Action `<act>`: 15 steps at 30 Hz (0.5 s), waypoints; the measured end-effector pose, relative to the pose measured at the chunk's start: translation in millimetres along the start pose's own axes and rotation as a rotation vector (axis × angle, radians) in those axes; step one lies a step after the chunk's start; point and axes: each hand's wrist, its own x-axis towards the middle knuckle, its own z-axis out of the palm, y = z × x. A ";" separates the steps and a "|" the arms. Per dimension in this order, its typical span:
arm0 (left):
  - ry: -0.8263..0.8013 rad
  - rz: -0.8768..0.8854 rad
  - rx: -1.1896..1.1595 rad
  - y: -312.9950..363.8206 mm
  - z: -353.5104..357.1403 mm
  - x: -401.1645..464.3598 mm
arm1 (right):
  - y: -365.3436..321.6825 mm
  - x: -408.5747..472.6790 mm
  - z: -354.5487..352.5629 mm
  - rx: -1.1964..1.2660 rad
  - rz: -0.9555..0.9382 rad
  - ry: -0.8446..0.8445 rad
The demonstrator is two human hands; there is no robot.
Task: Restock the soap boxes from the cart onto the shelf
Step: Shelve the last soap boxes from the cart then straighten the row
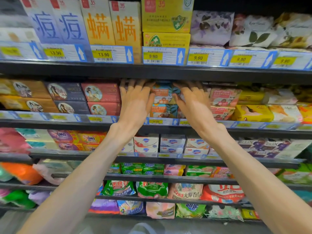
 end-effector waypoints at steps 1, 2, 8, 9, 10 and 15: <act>0.001 0.006 0.003 -1.1 0.3 1.3 | 0.0 0.9 1.3 0.001 0.009 0.010; -0.002 0.003 0.008 -2.0 0.3 2.6 | -0.5 1.9 1.9 0.007 0.020 0.014; -0.041 -0.032 0.041 1.8 0.9 3.4 | -5.4 1.7 -5.1 0.101 0.024 0.062; -0.034 -0.031 0.039 1.4 0.9 3.7 | -5.4 1.3 -7.1 0.100 0.009 0.065; -0.030 -0.033 0.034 1.4 0.8 3.8 | -5.7 1.1 -9.1 0.099 -0.002 0.069; -0.044 -0.040 0.029 2.1 -0.5 1.9 | -4.8 1.6 -8.2 0.102 -0.015 0.076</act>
